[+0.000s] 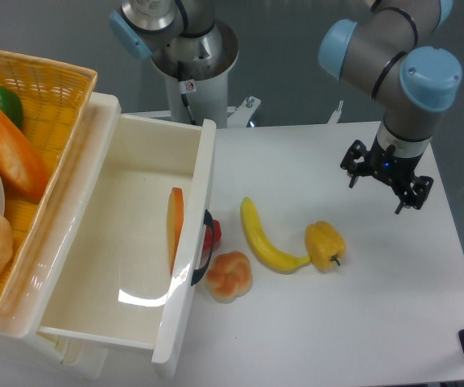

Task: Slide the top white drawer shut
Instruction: 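Move the gripper down toward the front face of the open white drawer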

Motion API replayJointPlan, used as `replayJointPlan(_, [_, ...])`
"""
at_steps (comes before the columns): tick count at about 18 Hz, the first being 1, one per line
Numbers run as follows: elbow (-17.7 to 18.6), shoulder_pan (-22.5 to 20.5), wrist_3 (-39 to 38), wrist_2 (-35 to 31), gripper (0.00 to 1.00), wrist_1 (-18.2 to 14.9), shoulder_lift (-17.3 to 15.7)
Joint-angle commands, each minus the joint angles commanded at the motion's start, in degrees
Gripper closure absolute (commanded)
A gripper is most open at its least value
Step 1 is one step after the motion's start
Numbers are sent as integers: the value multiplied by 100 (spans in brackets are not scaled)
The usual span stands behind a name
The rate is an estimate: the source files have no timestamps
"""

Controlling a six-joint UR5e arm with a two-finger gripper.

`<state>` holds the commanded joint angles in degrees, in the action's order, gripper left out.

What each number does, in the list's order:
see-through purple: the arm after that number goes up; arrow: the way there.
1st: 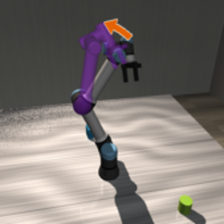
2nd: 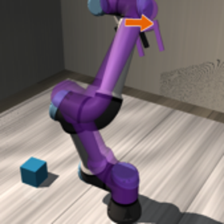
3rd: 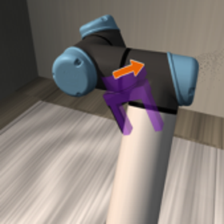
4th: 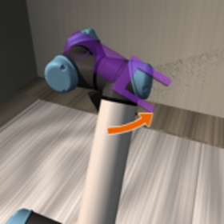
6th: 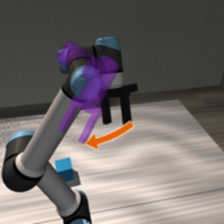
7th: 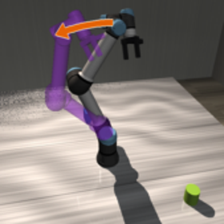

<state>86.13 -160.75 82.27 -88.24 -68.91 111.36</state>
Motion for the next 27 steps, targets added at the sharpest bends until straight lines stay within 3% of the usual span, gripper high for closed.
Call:
replayJointPlan(5, [61,35,-61,-9,0,-9,-61])
replayJointPlan(11, [782,114,-62,61,0,246,-237])
replayJointPlan(15, [774,412,-350,88,0,220,-202])
replayJointPlan(18, [458,746,-754,402,0,211,-27])
replayJointPlan(20, [212,992,-1411,745,0,202,166])
replayJointPlan(25, [-97,1353,-2556,1721,39,150,422])
replayJointPlan(27, [-114,1415,-2794,2099,57,-139,422])
